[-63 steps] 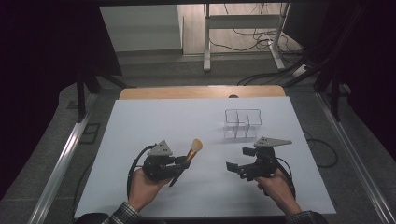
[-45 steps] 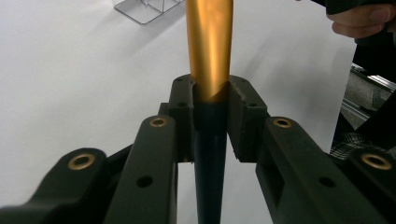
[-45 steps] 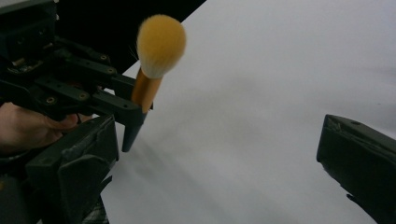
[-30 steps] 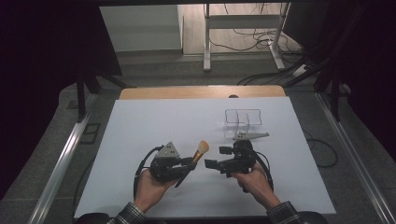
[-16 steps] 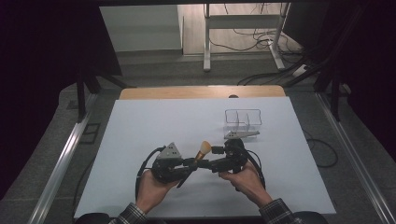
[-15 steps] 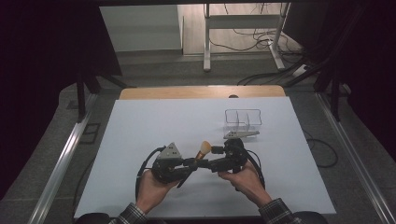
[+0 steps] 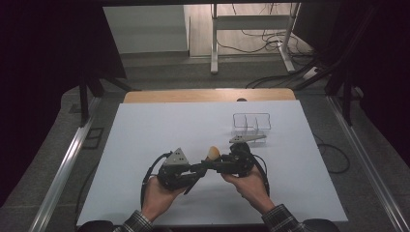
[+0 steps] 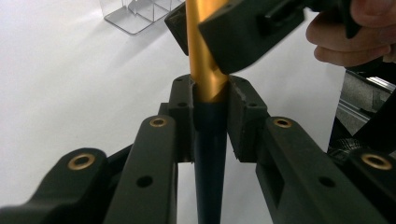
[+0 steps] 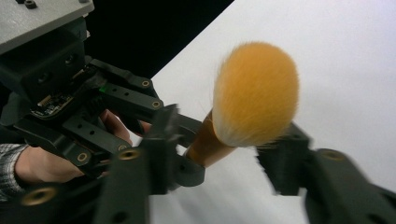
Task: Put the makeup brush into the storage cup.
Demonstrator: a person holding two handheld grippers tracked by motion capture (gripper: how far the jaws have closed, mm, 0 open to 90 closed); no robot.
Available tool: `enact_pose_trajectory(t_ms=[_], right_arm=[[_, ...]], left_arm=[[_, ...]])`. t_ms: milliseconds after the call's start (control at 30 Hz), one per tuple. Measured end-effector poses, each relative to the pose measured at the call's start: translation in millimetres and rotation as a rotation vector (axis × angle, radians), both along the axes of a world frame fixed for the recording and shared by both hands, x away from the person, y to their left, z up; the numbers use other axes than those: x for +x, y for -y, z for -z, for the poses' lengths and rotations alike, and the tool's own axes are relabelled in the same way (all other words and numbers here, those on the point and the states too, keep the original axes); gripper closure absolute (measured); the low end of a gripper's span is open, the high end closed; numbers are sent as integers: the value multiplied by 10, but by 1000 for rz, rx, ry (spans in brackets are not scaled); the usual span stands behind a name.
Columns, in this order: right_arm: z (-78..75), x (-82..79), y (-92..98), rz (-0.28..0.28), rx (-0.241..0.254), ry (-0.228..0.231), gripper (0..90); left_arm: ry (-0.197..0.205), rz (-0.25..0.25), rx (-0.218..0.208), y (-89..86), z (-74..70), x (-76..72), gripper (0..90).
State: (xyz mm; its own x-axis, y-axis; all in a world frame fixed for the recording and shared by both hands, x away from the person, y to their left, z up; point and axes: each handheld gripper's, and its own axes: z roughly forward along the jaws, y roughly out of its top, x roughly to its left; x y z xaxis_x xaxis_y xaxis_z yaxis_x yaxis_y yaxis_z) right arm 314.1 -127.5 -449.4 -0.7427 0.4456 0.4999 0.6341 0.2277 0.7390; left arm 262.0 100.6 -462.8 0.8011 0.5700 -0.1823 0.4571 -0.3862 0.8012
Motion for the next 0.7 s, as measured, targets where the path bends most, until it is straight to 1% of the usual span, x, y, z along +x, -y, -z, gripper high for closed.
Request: enact_pose_trajectory(t_ms=[67,133,167,200,300,333,400,500,567,633,700], right_arm=[[10,5,14,3,18,-19,679],[28,27,45,7,73,-83,723],[41,40,58,10,98,-114,729],[51,47,66,11,106,-128,730],[67,48,64,14,101,-136,733],[64,41,60,15,95,-135,734],[57,31,51,17,79,-116,734],[45,23,49,16,73,-106,734],[42,23,56,17,69,-101,734],[41,23,63,21,65,-95,734],[37,23,70,25,59,-84,734]], left_arm=[[2,2,1,1,0,-2,738],[2,4,-6,4,2,-2,738],[-1,4,-5,6,3,-1,738],[-2,7,-2,7,7,3,737],[-6,12,-2,5,28,14,725],[-3,9,9,10,32,16,710],[5,2,29,21,37,16,607],[8,-5,36,24,32,19,487],[1,-4,39,15,28,28,398],[1,-10,44,1,28,30,338],[-1,-4,42,-19,35,40,277]])
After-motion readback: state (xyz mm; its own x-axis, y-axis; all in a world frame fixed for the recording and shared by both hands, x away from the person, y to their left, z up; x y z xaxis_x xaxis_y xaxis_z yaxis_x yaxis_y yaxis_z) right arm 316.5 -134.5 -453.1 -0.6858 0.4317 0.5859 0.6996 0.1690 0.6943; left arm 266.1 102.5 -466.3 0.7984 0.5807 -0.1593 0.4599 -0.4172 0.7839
